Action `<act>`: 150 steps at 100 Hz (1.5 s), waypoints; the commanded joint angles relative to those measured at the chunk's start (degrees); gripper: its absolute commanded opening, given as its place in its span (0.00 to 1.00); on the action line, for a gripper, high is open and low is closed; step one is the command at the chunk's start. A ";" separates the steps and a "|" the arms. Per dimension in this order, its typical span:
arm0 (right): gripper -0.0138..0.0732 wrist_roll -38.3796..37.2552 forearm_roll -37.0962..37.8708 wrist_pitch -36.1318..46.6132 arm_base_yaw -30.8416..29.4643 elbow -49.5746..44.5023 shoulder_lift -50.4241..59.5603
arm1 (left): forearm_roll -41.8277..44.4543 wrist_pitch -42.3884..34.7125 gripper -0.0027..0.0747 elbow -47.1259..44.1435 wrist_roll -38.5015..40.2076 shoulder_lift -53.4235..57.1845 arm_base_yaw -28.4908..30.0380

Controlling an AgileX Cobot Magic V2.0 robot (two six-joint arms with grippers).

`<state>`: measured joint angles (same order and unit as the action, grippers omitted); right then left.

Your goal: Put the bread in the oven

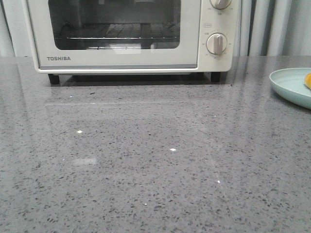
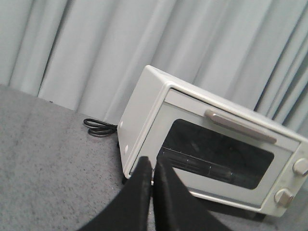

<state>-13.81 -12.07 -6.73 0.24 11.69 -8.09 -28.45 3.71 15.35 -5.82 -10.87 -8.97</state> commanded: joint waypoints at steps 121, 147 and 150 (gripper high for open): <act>0.10 0.41 9.56 -0.92 -0.27 15.00 -15.84 | -9.19 12.44 0.01 60.13 -25.90 -68.17 -14.92; 0.10 0.41 9.56 -1.69 -0.27 15.00 -15.84 | -14.11 14.60 0.01 60.35 -30.66 -70.56 -14.92; 0.10 0.41 9.56 -1.69 -0.27 15.00 -15.84 | -14.11 14.45 0.01 60.36 -30.66 -70.87 -14.92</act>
<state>-13.70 -3.35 -12.34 0.24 24.51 -23.13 -40.26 20.83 73.54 -35.88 -82.74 -23.51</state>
